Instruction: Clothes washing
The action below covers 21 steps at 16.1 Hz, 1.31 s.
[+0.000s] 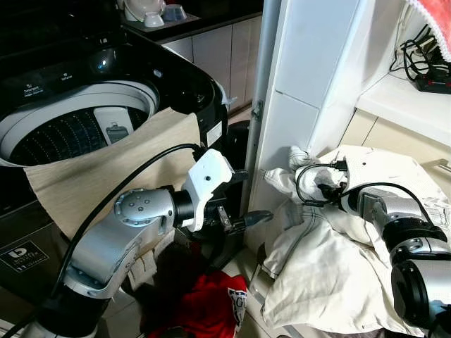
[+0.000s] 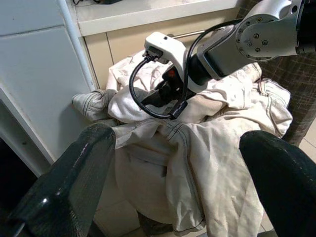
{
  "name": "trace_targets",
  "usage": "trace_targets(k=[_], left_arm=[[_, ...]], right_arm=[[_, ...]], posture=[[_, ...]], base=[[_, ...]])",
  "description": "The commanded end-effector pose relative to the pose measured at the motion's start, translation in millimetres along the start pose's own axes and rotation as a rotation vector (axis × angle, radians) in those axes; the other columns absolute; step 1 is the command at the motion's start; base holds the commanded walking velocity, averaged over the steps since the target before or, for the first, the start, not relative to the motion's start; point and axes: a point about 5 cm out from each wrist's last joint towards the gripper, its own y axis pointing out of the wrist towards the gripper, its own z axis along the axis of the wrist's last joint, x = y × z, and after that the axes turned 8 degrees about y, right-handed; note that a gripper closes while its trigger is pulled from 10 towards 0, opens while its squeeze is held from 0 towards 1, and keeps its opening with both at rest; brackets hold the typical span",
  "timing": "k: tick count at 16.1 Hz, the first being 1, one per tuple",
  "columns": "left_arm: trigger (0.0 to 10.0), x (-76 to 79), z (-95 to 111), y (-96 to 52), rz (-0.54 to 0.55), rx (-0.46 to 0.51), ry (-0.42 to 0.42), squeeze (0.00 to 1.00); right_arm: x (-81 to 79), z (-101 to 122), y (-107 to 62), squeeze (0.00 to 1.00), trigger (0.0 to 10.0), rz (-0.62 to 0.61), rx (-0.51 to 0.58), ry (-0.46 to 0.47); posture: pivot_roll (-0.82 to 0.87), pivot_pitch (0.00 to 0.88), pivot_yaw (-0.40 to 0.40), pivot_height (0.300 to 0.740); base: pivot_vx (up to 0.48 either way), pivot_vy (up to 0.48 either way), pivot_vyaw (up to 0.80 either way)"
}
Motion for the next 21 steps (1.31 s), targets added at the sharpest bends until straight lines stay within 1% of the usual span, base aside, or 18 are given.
trace_targets(k=[1,4,5,6,7,9,10,11,13,14,15,16,17,18,19,20,21], left_arm=[[10.0,-5.5,6,0.4,0.019,0.012,0.026,0.0],[10.0,-8.7,6,1.3,0.051,0.019,0.028,0.0],[10.0,-12.0,8,2.1,0.08,0.031,0.028,0.0],[10.0,-12.0,8,2.1,0.08,0.031,0.028,0.0],[10.0,-17.4,9,2.5,0.121,0.038,0.036,0.0],[10.0,-23.6,12,3.1,0.172,0.063,0.03,0.0],[10.0,-33.0,18,3.1,0.253,0.109,0.026,0.0],[10.0,-35.8,20,2.9,0.278,0.122,0.025,0.0],[10.0,-45.0,28,2.9,0.345,0.175,0.02,0.0],[10.0,-46.4,30,3.6,0.352,0.188,0.026,0.0],[10.0,-48.6,35,5.5,0.364,0.216,0.033,0.0],[10.0,-51.8,43,7.3,0.39,0.258,0.044,0.0],[10.0,-55.1,51,8.8,0.411,0.302,0.036,0.0],[10.0,-57.6,58,10.6,0.419,0.336,0.041,0.0],[10.0,-58.8,67,14.1,0.405,0.38,0.024,1.0],[10.0,-56.0,75,17.7,0.352,0.435,-0.01,1.0],[10.0,-54.8,77,18.6,0.334,0.45,-0.017,1.0]], right_arm=[[4.8,1,-1.2,0.0,0.0,-0.01,-0.005,0.019],[3.5,1,-0.9,0.0,0.0,0.003,0.006,0.041],[4.4,4,-1.7,0.0,0.0,0.009,0.03,0.069],[4.4,4,-1.7,0.0,0.0,0.009,0.03,0.069],[7.4,12,-4.7,0.0,0.0,0.028,0.072,0.132],[9.8,21,-9.0,0.0,0.0,0.069,0.119,0.196],[9.3,36,-16.6,0.0,0.0,0.156,0.196,0.283],[9.5,40,-19.3,0.0,0.0,0.177,0.216,0.296],[8.6,60,-36.6,0.0,0.0,0.303,0.297,0.366],[6.1,68,-46.6,0.0,0.0,0.361,0.321,0.348],[-1.4,80,-67.5,0.0,0.0,0.469,0.36,0.293],[-12.1,91,-92.1,0.0,0.0,0.591,0.398,0.241],[-21.9,100,-115.2,0.0,0.0,0.708,0.434,0.205],[-29.8,105,-132.8,0.0,0.0,0.801,0.459,0.168],[-38.7,108,-148.6,0.0,0.0,0.887,0.472,0.132],[-45.8,108,-158.5,0.0,0.0,0.938,0.476,0.098],[-47.4,107,-161.0,0.0,0.0,0.945,0.474,0.09]], posture=[[-0.07,0.0,0.012,0.74],[-0.06,0.0,0.011,0.74],[-0.06,0.0,0.012,0.74],[-0.06,0.0,0.012,0.74],[-0.07,0.0,0.017,0.74],[-0.07,0.0,0.021,0.74],[-0.08,0.0,0.024,0.74],[-0.08,0.0,0.023,0.74],[-0.09,0.0,0.025,0.74],[-0.1,0.0,0.026,0.74],[-0.1,0.0,0.026,0.74],[-0.11,0.0,0.027,0.74],[-0.12,0.0,0.026,0.74],[-0.12,0.0,0.026,0.74],[-0.12,0.0,0.025,0.74],[-0.13,0.0,0.024,0.74],[-0.13,0.0,0.024,0.74]], base=[[0.0,0.0,0.0],[0.0,0.0,0.0],[0.0,0.0,0.0],[0.0,0.0,0.0],[0.0,0.0,0.0],[0.0,0.0,0.0],[0.0,0.0,0.0],[0.0,0.0,0.0],[0.0,0.0,0.0],[0.0,0.0,0.0],[0.0,0.0,0.0],[0.0,0.0,0.0],[0.0,0.0,0.0],[0.0,0.0,0.0],[0.0,0.0,0.0],[0.0,0.0,0.0],[0.0,0.0,0.0]])
